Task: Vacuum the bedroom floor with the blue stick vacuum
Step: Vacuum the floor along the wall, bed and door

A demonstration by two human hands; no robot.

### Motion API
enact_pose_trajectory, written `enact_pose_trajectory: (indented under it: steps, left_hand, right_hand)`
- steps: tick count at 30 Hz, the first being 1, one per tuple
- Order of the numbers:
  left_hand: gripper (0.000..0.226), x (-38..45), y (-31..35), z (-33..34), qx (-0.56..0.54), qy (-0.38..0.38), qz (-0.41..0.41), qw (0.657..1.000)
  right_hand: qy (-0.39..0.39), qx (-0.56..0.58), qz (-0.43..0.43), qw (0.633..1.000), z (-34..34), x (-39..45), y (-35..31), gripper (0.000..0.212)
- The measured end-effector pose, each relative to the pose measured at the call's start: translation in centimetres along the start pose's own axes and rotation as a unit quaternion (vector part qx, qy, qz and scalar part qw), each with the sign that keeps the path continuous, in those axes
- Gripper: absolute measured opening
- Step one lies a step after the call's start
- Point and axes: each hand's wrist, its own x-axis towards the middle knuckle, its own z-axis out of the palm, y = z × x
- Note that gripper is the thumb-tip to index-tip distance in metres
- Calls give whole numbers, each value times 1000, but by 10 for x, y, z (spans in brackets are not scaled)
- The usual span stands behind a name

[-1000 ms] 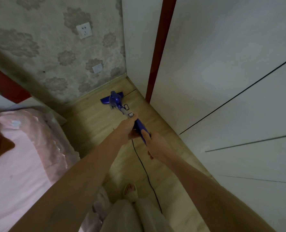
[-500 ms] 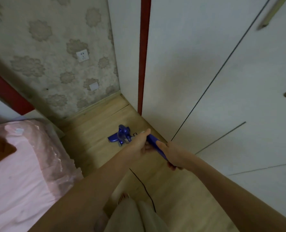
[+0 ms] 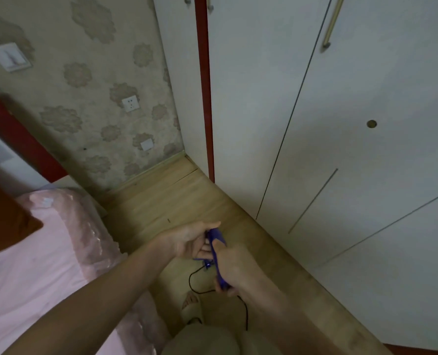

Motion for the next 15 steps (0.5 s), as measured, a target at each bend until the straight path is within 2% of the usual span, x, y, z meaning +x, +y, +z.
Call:
enact_pose_trajectory:
  steps: [3,7,10,15]
  left_hand:
    - [37,0,1,-3,18,8,0,1000]
    - [42,10,9,-8,31,28,7,999]
    - [45,24,18,-16,30,42,10,999]
    - [31,52,38,-34,-1,72,27,997]
  right_hand:
    - [22,35,36,999,11,2,1,36]
    - [31,88,21,995,15,16,0,33]
    - [44,83,26,995,15,32,1,33]
    - [42,23,18,999,12,77,-4,42]
